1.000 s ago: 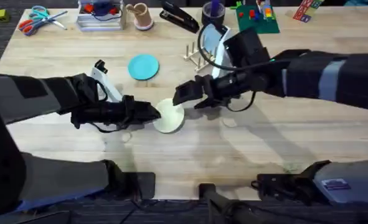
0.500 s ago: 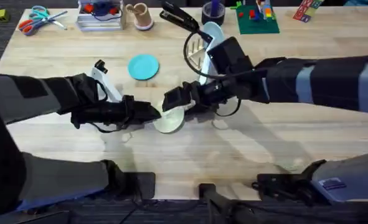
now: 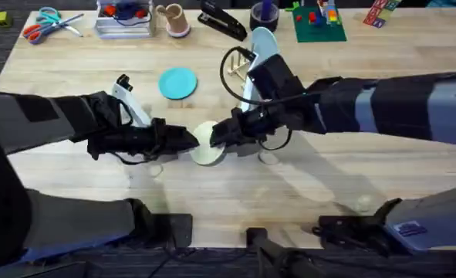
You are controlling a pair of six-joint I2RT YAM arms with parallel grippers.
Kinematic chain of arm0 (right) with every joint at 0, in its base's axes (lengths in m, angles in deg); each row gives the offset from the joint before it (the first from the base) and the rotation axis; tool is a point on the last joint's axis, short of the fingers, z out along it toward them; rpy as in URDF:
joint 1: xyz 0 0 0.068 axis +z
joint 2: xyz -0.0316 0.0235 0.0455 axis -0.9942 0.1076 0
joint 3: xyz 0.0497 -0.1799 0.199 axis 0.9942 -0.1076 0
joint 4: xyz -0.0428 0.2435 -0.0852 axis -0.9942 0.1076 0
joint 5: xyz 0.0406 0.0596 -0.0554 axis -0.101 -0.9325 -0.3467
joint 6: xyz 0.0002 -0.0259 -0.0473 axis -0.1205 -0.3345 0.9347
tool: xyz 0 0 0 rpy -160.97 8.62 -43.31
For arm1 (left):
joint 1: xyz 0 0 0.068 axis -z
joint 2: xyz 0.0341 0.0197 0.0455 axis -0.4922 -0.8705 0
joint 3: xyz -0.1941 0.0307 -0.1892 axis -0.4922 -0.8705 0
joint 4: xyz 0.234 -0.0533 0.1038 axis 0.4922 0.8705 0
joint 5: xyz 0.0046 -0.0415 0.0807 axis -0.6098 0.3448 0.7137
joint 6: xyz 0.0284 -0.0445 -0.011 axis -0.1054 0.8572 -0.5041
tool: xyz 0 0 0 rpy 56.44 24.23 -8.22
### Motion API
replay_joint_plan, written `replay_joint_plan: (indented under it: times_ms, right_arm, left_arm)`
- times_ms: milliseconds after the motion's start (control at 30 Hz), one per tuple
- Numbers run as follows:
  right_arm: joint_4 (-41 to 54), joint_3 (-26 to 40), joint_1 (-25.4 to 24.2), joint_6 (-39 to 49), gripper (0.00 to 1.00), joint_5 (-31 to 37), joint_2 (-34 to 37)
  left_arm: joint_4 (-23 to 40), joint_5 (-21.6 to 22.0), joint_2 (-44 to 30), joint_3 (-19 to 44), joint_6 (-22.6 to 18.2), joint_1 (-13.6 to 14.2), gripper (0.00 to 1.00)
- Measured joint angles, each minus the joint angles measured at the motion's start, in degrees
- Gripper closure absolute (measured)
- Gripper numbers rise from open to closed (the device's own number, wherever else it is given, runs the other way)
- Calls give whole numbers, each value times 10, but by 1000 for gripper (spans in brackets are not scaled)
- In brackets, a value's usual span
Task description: Pick up the plates from the table one by one and place each into a slot on the dish rack.
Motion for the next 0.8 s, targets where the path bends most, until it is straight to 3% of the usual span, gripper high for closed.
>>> replay_joint_plan:
  times_ms: [100, 500, 800]
  right_arm:
    - [-1, -1, -1, -2, 964, -6, 0]
    - [-3, -1, -2, -1, 971, -10, 0]
    - [88, -1, -27, 32, 970, 45, -69]
  left_arm:
    - [1, -1, 0, 0, 1, -1, 959]
    - [19, 4, 10, 2, -11, -2, 959]
    - [101, 60, 156, 23, -30, -1, 960]
